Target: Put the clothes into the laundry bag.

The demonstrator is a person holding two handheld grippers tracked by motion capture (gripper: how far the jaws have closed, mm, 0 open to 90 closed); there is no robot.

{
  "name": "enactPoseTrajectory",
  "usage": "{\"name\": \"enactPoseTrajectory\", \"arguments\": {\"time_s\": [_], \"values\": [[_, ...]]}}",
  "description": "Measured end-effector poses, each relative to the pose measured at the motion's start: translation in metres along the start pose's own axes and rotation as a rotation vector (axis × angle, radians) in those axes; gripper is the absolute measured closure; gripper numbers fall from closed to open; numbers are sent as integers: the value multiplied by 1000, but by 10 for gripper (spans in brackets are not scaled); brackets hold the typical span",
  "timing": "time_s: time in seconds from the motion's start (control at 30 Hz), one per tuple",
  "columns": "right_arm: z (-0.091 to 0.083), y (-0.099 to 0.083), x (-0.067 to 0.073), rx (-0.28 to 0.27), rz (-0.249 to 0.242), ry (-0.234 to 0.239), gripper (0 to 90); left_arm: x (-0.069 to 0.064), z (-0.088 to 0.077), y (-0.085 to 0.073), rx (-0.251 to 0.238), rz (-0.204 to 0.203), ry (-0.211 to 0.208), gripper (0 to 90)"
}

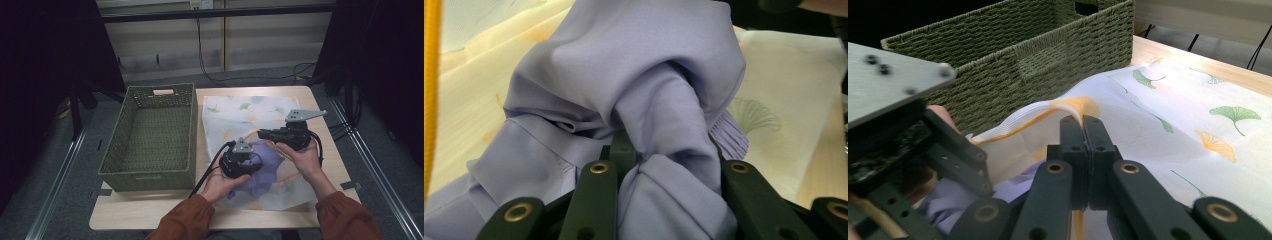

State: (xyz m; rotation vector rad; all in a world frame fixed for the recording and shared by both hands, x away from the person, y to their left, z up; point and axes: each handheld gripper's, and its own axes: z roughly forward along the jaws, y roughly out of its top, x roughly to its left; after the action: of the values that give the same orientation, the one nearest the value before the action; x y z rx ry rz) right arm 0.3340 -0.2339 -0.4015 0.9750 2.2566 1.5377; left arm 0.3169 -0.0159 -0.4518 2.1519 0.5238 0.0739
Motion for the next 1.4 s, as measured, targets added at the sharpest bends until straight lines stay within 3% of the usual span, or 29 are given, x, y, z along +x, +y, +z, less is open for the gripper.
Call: {"name": "enactPoseTrajectory", "arguments": {"time_s": [0.47, 0.67, 0.9, 1.07, 1.13, 1.3, 1.37, 1.4], "values": [[1, -2, 3, 10, 3, 8, 897, 5, 20, -7, 54, -7, 0, 696], [-1, -2, 3, 8, 6, 12, 898, 8, 27, -16, 56, -34, -5, 695], [0, -4, 5, 20, 8, 13, 897, 6, 32, -23, 87, -13, 2, 673], [0, -5, 6, 27, 7, 11, 897, 7, 38, -22, 78, -30, 0, 658], [1, -6, 6, 29, 10, 14, 897, 7, 39, -23, 80, -56, -4, 652], [3, -9, 6, 45, 6, 12, 897, 6, 39, -20, 75, -65, -10, 588], [1, -11, 6, 45, 11, 13, 897, 7, 35, -18, 64, -66, -24, 503], [1, -11, 6, 45, 11, 13, 897, 7, 33, -17, 59, -74, -23, 503]]}}
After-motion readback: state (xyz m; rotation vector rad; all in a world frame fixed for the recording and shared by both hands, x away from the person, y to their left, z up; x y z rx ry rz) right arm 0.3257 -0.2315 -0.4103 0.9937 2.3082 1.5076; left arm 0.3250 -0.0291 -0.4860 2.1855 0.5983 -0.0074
